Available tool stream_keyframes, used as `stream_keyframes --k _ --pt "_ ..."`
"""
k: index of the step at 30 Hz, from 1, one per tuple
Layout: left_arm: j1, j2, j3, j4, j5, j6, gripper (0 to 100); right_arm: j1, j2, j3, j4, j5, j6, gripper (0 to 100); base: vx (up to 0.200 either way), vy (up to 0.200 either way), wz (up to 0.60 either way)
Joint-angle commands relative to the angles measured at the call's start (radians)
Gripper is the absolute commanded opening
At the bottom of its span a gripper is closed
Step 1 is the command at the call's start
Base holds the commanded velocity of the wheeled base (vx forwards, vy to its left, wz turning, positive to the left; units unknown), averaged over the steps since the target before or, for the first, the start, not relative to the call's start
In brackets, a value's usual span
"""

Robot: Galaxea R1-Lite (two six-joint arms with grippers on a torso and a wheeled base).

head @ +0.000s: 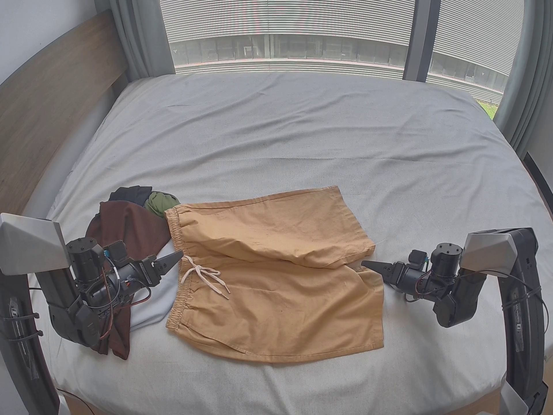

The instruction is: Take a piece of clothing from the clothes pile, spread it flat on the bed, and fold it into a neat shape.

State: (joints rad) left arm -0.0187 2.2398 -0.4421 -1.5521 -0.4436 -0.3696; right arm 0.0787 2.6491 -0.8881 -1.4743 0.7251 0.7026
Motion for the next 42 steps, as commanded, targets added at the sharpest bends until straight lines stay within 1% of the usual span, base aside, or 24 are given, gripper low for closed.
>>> stream_keyframes --k 1,10,11,24,27,29,42 --pt "-0.001 0.001 0.0 0.0 0.0 0.0 100 0.007 0.014 -0.022 0.025 -0.003 0.0 100 0.0 0.0 0.0" --pt "-0.001 0.001 0.0 0.0 0.0 0.0 100 0.035 0.043 -0.058 0.028 -0.006 0.0 100 0.0 0.0 0.0" --pt "-0.001 0.001 0.0 0.0 0.0 0.0 100 0.035 0.045 -0.061 0.028 -0.006 0.0 0 0.0 0.0 0.0" --pt "-0.003 -0.002 0.002 0.0 0.0 0.0 100 0.026 0.045 -0.078 0.009 -0.012 0.0 0 0.0 0.0 0.0" --pt "-0.001 -0.002 0.002 0.0 0.0 0.0 100 0.023 0.041 -0.083 -0.009 -0.05 0.0 0 0.0 0.0 0.0" --pt "-0.003 -0.002 0.0 0.0 0.0 0.0 100 0.021 0.041 -0.088 -0.028 -0.064 0.0 0 0.0 0.0 0.0" --pt "0.002 -0.003 0.002 0.0 0.0 0.001 100 0.0 0.045 -0.081 -0.04 -0.069 -0.002 0 0.0 0.0 0.0"
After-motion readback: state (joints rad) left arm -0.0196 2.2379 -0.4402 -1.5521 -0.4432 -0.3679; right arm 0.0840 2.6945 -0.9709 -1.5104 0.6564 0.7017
